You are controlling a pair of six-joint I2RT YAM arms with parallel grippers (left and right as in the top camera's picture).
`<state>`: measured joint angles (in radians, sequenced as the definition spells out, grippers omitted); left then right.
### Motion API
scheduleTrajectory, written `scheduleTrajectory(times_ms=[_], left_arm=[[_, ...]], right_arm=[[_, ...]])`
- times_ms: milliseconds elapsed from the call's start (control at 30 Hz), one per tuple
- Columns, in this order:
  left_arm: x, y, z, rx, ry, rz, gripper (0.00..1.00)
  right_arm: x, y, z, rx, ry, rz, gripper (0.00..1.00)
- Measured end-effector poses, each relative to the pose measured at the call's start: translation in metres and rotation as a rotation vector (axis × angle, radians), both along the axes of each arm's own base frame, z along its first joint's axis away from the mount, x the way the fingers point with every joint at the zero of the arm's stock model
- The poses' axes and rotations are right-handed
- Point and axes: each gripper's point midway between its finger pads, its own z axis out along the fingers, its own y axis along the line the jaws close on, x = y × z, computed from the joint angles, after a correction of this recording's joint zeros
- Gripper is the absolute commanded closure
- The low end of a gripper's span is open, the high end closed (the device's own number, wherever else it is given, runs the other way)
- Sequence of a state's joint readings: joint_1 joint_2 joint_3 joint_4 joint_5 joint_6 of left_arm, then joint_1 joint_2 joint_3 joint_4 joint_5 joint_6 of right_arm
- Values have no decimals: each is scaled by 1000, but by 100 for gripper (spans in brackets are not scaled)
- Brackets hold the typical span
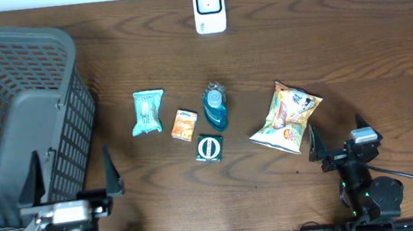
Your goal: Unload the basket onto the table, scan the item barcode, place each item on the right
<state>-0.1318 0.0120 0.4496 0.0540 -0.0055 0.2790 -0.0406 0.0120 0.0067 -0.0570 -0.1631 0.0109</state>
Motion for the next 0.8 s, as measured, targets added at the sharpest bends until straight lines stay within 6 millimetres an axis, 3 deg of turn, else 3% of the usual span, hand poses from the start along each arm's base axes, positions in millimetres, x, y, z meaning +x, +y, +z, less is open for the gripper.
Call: scheduleTrajectory(times_ms=[233,467,800], left_arm=[[34,-13,-65,16,121,-52,2],[53,-20,-122,17,241,-84,2],[65,-10,-172,-108,353,-43,2]], right_arm=[[0,0,0,0,0,0,1],[0,0,0,0,0,0,1],[0,0,0,0,0,0,1]])
